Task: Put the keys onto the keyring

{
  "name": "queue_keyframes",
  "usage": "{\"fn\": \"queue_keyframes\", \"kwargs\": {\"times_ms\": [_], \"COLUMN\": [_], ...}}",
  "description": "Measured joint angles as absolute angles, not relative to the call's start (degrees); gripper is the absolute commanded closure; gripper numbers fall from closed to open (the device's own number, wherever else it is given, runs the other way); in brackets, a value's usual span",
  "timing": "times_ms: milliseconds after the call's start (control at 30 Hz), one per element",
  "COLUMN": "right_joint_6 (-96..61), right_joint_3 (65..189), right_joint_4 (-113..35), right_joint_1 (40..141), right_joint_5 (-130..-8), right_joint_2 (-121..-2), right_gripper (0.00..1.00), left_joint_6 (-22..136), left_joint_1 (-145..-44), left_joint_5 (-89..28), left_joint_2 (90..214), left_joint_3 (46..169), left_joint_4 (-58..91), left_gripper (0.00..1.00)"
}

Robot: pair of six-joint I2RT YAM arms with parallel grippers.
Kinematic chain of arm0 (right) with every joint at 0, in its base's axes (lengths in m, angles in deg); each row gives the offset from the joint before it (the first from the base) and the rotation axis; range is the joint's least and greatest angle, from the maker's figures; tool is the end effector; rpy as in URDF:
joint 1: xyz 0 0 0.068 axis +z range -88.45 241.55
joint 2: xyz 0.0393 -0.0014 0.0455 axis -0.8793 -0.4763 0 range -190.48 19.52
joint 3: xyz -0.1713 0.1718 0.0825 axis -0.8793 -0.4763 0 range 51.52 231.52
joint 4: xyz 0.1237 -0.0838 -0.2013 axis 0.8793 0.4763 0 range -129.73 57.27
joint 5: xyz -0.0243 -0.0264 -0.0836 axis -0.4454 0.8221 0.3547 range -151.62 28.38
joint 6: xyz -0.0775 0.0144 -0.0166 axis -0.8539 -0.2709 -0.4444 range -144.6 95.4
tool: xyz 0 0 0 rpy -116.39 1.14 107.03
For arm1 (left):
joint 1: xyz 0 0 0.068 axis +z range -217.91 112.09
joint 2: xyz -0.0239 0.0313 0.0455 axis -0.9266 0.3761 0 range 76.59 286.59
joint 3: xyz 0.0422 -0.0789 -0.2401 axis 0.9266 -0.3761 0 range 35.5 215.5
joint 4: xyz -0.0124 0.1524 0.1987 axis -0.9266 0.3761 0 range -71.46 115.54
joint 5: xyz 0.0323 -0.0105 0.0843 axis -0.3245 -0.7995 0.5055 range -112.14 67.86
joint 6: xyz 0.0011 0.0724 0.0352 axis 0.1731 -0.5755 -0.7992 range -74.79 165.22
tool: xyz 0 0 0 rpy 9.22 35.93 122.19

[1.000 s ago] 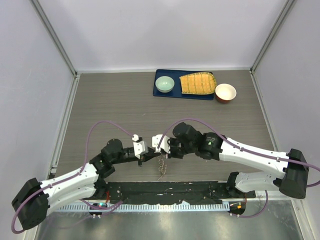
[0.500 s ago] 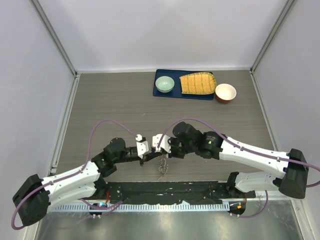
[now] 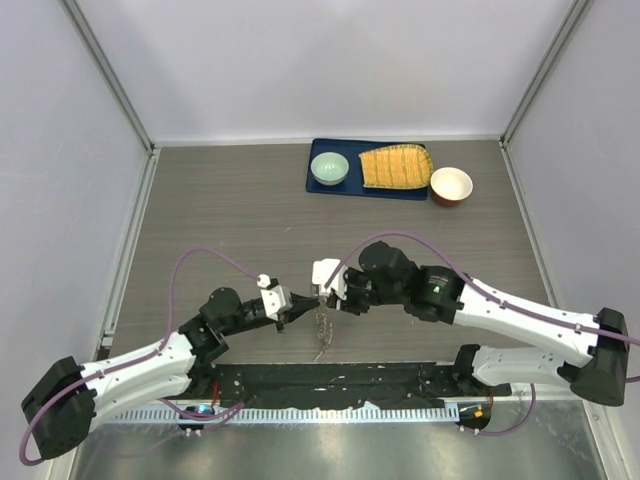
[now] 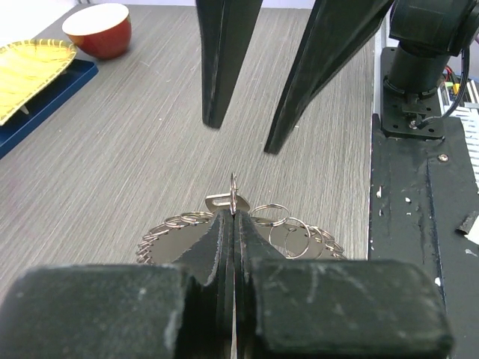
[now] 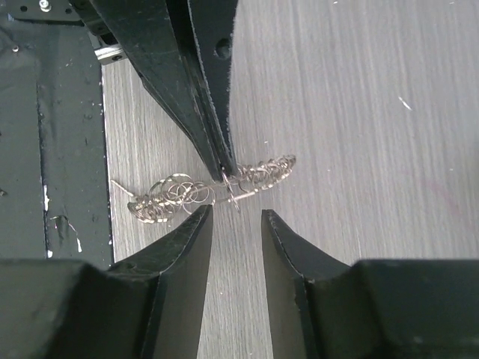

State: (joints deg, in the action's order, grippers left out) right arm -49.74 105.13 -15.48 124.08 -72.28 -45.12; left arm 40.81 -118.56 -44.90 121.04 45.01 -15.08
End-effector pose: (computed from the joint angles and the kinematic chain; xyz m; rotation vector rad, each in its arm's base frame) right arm 0.1137 0.2466 0.2685 -1.6220 1.5340 0.5666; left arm 0.1109 -0.1777 0.1987 1.0456 1.3070 -0.9346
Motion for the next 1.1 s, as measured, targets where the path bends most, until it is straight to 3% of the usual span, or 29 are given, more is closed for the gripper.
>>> {"fn": "queue_keyframes", "kwargs": {"times_ms": [200,600,967,1100], "right_joint_6": [-48.8,-49.9,-50.0,-50.0], "right_joint_3": [102.3,99.5,99.5,99.5], "right_joint_4": [-16.9,-18.8,-20.1,-20.1], "right_joint_1": [123.2,121.7,121.1,121.0], "right_joint_5": [-71.6,-75.4,-78.6,-79.2], "right_joint_2": [-39.9,-40.3,-40.5,-40.6], "right_gripper": [0.61,0.68,0.82,0.94], "left_joint_6": [41.9,43.1,43.3,43.3], "left_joint_1": [-118.6,-118.6,-118.6,-118.6], "left_joint_5": [-44.8,-48.4,-49.7,-49.8], "left_joint_2": [120.8,120.8,120.8,120.8], "left_joint_3": [43.6,43.5,43.5,43.5], "left_joint_4": [-18.6,-22.1,-22.2,-22.4], "left_gripper": [1.0,1.0,1.0,1.0]}}
